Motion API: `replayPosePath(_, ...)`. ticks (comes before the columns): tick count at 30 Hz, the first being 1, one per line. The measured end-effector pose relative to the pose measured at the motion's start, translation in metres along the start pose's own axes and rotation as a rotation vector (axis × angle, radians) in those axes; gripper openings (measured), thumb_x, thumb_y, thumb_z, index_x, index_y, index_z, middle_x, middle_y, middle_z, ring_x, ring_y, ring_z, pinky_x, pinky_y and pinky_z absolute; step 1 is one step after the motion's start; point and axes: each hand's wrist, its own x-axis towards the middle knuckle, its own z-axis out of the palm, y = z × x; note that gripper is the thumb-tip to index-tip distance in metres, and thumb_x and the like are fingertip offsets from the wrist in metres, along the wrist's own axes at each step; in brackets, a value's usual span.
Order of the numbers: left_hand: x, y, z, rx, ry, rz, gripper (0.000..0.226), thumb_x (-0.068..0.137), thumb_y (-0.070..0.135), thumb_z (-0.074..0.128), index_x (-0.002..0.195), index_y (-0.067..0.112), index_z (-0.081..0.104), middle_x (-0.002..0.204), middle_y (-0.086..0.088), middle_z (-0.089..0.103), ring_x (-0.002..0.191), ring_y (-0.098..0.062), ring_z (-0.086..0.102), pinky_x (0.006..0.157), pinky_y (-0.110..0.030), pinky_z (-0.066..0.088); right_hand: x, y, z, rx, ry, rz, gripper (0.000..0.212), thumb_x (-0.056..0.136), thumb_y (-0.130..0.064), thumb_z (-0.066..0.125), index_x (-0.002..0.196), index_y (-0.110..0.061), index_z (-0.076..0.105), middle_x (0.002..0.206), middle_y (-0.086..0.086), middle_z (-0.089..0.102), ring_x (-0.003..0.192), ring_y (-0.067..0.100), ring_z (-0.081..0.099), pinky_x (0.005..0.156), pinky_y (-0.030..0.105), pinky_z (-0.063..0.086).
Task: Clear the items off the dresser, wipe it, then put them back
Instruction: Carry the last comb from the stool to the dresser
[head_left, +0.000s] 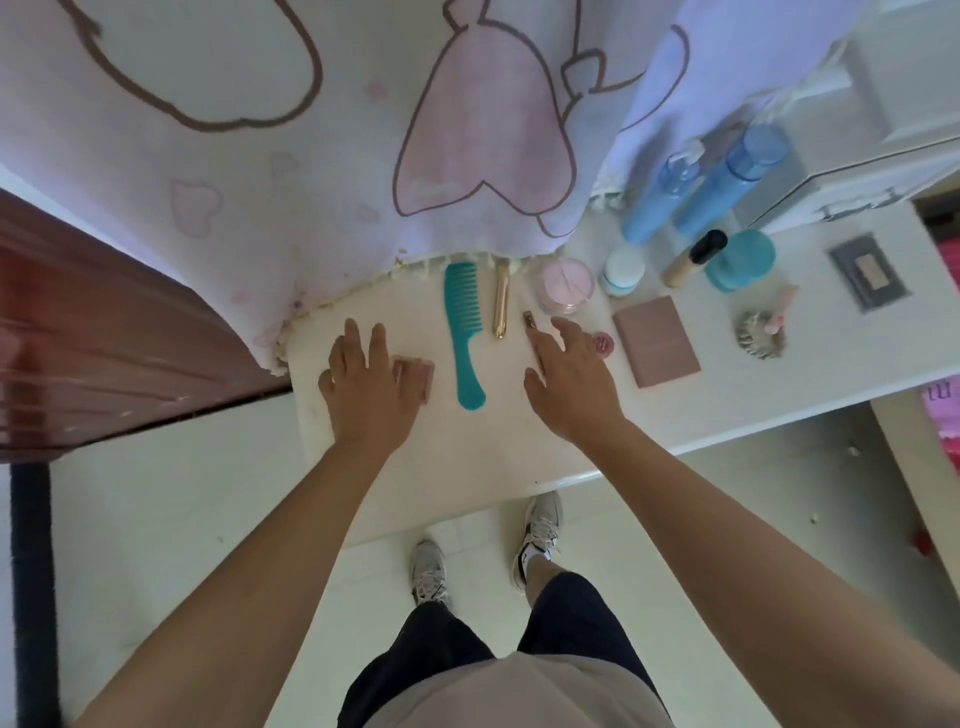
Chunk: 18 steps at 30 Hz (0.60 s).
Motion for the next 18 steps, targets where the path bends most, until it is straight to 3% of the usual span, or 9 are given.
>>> replayPosePath(3,-0.005,-0.009,-0.05,0.044,0.126,0.048,0.067,0.098,0.053,0.033,0.153,0.017,0.021,0.161,-0.013,0.008,0.147,-0.033,0.008,0.116,-0.057,0.009,0.007,-0.026,-0.037,-0.043,0.083,-0.095,0.05,0.097,-0.029,0.051,0.144,-0.017,0.043,0.153,0.014,0.032,0.138,0.033,0.034,0.102,0.047,0.038)
replayPosePath(7,-0.029,-0.036,-0.121,0.111,0.37,0.045,0.064,0.099,0.053,0.033,0.15,0.017,0.027,0.16,-0.016,0.015,0.146,-0.035,0.013,0.113,-0.062,0.013,0.017,-0.085,-0.07,-0.03,0.159,-0.33,0.049,0.1,-0.03,0.044,0.146,-0.013,0.041,0.158,0.016,0.026,0.144,0.034,0.025,0.114,0.047,0.029)
replayPosePath(13,-0.122,-0.119,-0.178,0.125,0.622,-0.262,0.062,0.097,0.052,0.035,0.149,0.017,0.03,0.16,-0.014,0.014,0.148,-0.033,0.009,0.113,-0.063,0.01,-0.006,-0.21,-0.057,0.013,0.08,-0.762,0.051,0.102,-0.031,0.04,0.151,-0.017,0.033,0.162,0.013,0.017,0.149,0.029,0.015,0.12,0.043,0.018)
replayPosePath(18,-0.223,-0.197,-0.206,0.136,0.689,-0.543,0.065,0.098,0.055,0.027,0.151,0.017,0.026,0.161,-0.014,0.01,0.147,-0.035,0.008,0.114,-0.063,0.009,-0.064,-0.316,-0.026,0.107,0.029,-1.036,0.05,0.098,-0.027,0.048,0.147,-0.013,0.043,0.158,0.016,0.028,0.146,0.032,0.024,0.119,0.043,0.024)
